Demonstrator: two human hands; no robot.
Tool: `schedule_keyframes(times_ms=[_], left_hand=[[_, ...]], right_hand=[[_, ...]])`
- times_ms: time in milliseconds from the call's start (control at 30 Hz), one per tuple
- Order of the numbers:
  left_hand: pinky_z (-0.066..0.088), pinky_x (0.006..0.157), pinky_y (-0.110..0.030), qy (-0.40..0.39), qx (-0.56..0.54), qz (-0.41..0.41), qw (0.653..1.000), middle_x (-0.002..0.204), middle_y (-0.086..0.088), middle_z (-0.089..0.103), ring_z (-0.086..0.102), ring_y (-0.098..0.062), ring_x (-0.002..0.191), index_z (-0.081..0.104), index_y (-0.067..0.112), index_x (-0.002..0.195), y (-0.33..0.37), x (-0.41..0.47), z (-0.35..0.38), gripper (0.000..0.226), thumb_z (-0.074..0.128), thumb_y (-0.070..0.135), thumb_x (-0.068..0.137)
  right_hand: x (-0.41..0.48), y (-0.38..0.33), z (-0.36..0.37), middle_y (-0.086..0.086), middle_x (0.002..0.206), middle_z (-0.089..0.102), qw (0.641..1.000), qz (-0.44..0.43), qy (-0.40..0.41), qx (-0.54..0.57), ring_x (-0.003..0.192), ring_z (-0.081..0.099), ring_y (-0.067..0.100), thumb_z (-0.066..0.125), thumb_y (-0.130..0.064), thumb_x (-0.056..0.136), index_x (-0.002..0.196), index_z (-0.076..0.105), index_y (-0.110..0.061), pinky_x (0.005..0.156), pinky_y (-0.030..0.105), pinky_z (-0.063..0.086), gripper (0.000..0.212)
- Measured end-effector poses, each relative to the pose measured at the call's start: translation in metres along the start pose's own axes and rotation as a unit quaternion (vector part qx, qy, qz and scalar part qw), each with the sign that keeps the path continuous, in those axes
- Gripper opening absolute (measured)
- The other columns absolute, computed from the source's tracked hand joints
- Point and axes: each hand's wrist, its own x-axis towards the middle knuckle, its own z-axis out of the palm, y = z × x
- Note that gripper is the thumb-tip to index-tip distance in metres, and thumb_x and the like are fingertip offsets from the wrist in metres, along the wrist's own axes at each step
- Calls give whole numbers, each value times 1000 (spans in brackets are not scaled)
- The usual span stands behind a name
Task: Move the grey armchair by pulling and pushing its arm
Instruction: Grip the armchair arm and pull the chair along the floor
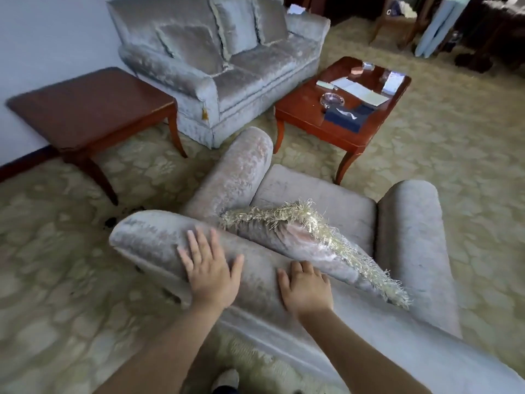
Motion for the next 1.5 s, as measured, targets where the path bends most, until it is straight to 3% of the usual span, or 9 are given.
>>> schedule_keyframes(times_ms=[67, 167, 533, 733, 867, 1033, 1200, 1367, 1500], left_hand=[[-14, 112, -47, -10, -29, -151, 988, 155, -24, 2, -4, -35, 144, 11, -3, 147, 8, -15, 4, 85, 26, 57, 89], [-7, 115, -44, -10, -54, -217, 975, 156, -21, -8, -11, -31, 144, 3, -3, 148, 15, -19, 8, 84, 33, 52, 93], [-6, 116, -43, -102, -20, -183, 978, 155, -22, -13, -15, -32, 143, -3, 2, 148, 5, -24, -8, 90, 24, 65, 90], [33, 98, -40, -38, 68, -43, 996, 138, -13, 40, 36, -29, 125, 38, 11, 136, -36, -24, -27, 69, 33, 61, 88], [41, 86, -37, -4, 72, 96, 993, 121, -9, 54, 51, -26, 106, 55, 11, 120, -91, -4, -46, 48, 45, 44, 86], [31, 107, -41, -80, 96, 160, 979, 146, -12, 36, 32, -28, 135, 37, 16, 142, -174, 20, -54, 65, 50, 44, 85], [33, 104, -42, -123, 126, 294, 939, 148, -10, 31, 30, -31, 134, 25, 19, 147, -224, 59, -57, 75, 50, 53, 84], [15, 112, -46, -207, 71, 309, 926, 157, -9, 6, 6, -29, 143, 6, 23, 150, -232, 93, -45, 83, 46, 58, 86], [12, 113, -46, -260, 79, 389, 880, 157, -12, 3, 8, -31, 142, 0, 22, 150, -238, 128, -44, 91, 43, 67, 83]], right_hand=[[-5, 3, 1, 5, 145, 36, 994, -109, 7, -15, 132, 34, 23, 16, -58, 92, 143, 31, -19, 110, 39, 22, 65], [-10, 5, 2, 2, 157, 17, 964, -258, -18, -59, 141, 19, 20, 15, -64, 86, 151, 7, -19, 115, 38, 12, 79], [-11, -4, -7, 8, 153, 23, 959, -269, -34, -81, 137, 25, 27, 27, -56, 92, 149, 14, -15, 111, 41, 24, 72], [14, -75, -9, 11, 134, 41, 968, -246, -14, -48, 121, 41, 32, 34, -38, 95, 132, 37, -12, 99, 42, 31, 45], [38, -150, 4, 13, 134, 42, 974, -224, -26, -15, 122, 41, 35, 35, -36, 95, 127, 41, -12, 99, 43, 32, 40], [57, -214, 26, 13, 136, 45, 990, -132, 0, -48, 122, 42, 33, 26, -51, 94, 134, 39, -17, 99, 43, 32, 53], [63, -228, 33, 7, 131, 53, 993, -89, 45, -63, 118, 48, 29, 22, -58, 90, 136, 40, -22, 97, 42, 32, 61], [55, -235, 27, 5, 130, 57, 994, -68, 55, -68, 115, 54, 27, 14, -61, 85, 133, 49, -20, 97, 40, 37, 72], [55, -240, 25, 7, 116, 65, 995, -66, 60, -51, 100, 62, 30, 30, -57, 84, 120, 62, -14, 85, 42, 48, 65]])
